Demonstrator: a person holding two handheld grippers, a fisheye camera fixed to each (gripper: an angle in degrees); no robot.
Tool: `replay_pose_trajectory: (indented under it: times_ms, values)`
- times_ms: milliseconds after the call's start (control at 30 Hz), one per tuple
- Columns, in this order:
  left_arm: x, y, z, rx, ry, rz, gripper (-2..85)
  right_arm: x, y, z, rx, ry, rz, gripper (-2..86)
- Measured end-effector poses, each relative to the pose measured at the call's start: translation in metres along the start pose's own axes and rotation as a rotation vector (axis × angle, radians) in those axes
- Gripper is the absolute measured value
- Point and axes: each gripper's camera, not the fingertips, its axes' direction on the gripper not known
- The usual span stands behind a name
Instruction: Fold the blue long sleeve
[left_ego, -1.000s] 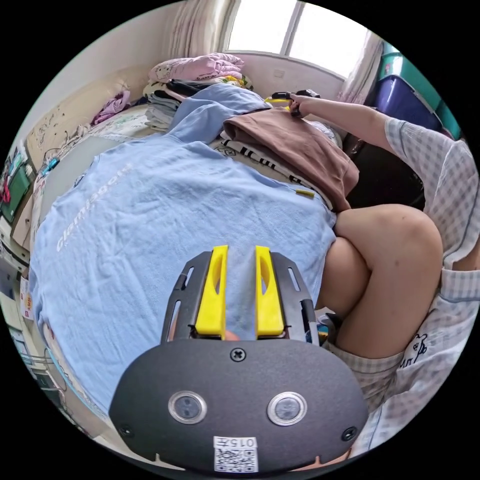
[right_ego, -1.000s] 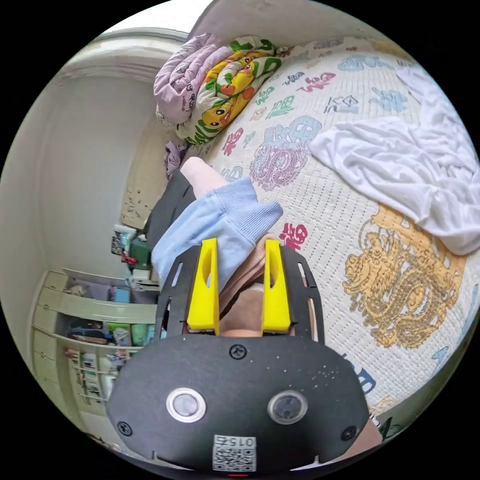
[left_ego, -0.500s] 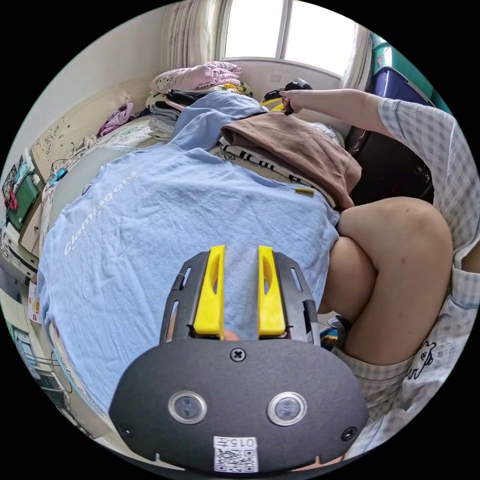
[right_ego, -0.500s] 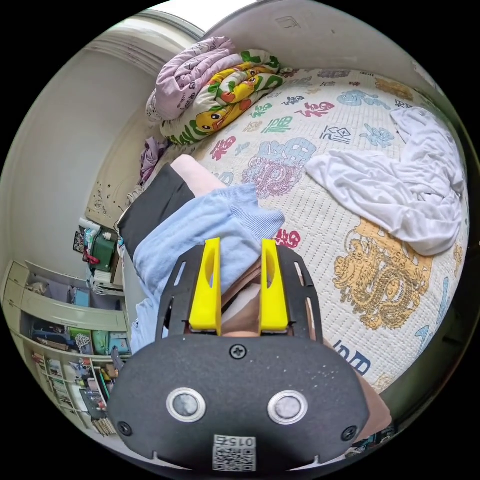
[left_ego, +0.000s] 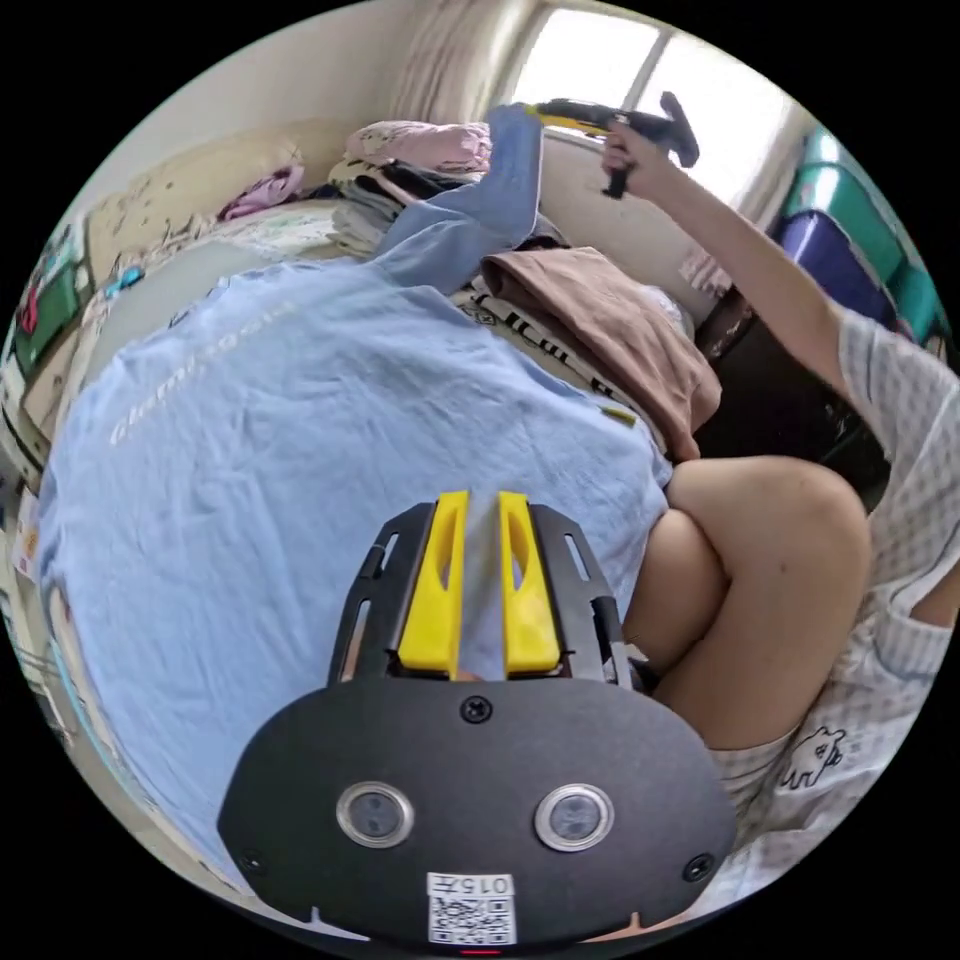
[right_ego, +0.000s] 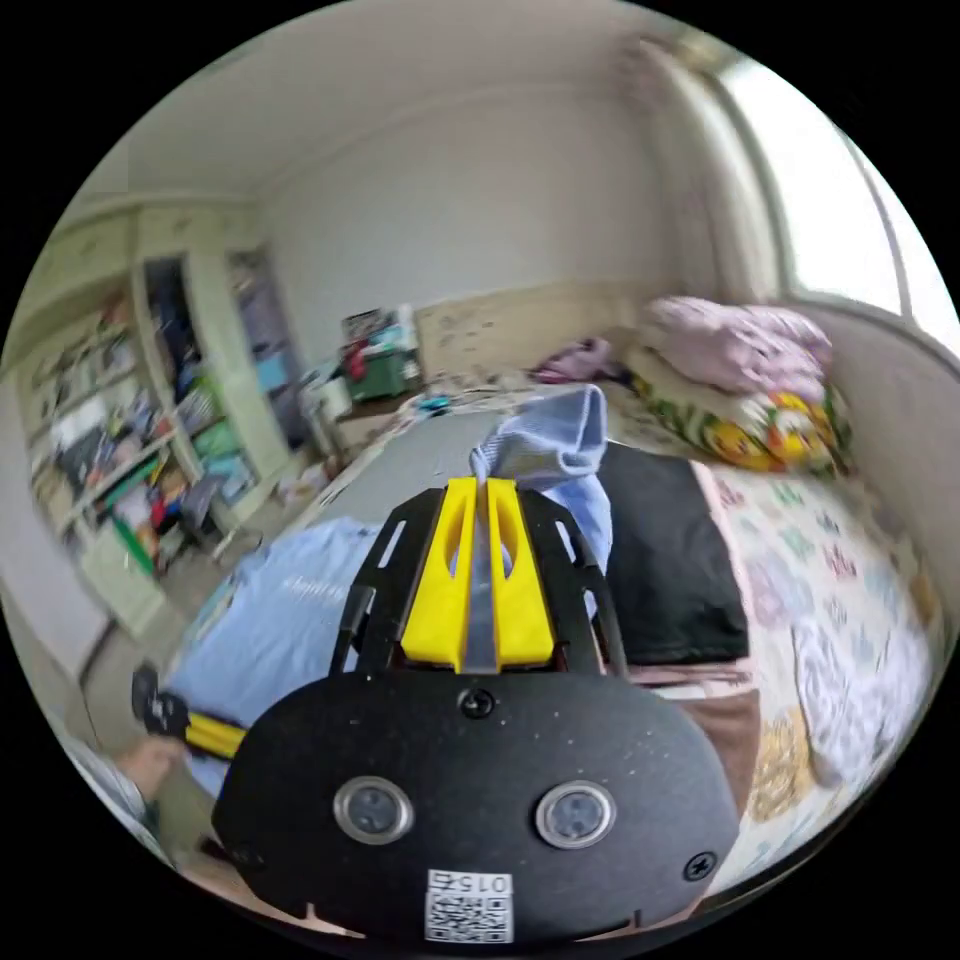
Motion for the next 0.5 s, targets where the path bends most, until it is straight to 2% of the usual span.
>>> replay_pose_trajectory:
  times_ms: [33,100,133,200,300,400,500]
  values:
    - [-0.008,0.004,-0.005,0.023,0.029,-0.033,6.6,-0.03,0.012,0.004,-0.017,-0.023,-0.047,0.9]
    - [-0.042,0.031,-0.035,0.207,0.132,-0.206,8.5,-0.124,0.083,0.033,-0.099,-0.19,-0.132,1.0]
    - [-0.05,0.04,-0.043,0.258,0.153,-0.252,9.1,-0.141,0.102,0.044,-0.142,-0.231,-0.134,1.0]
    - [-0.084,0.08,-0.065,0.417,0.194,-0.448,11.4,-0.191,0.179,0.1,-0.359,-0.34,-0.155,1.3]
    - [-0.112,0.119,-0.078,0.479,0.213,-0.6,13.0,-0.228,0.255,0.148,-0.605,-0.365,-0.231,1.9]
    - [-0.114,0.137,-0.089,0.491,0.184,-0.601,13.4,-0.25,0.277,0.139,-0.624,-0.281,-0.376,2.2]
    - [-0.116,0.137,-0.095,0.499,0.171,-0.58,12.8,-0.251,0.273,0.119,-0.592,-0.302,-0.384,2.2]
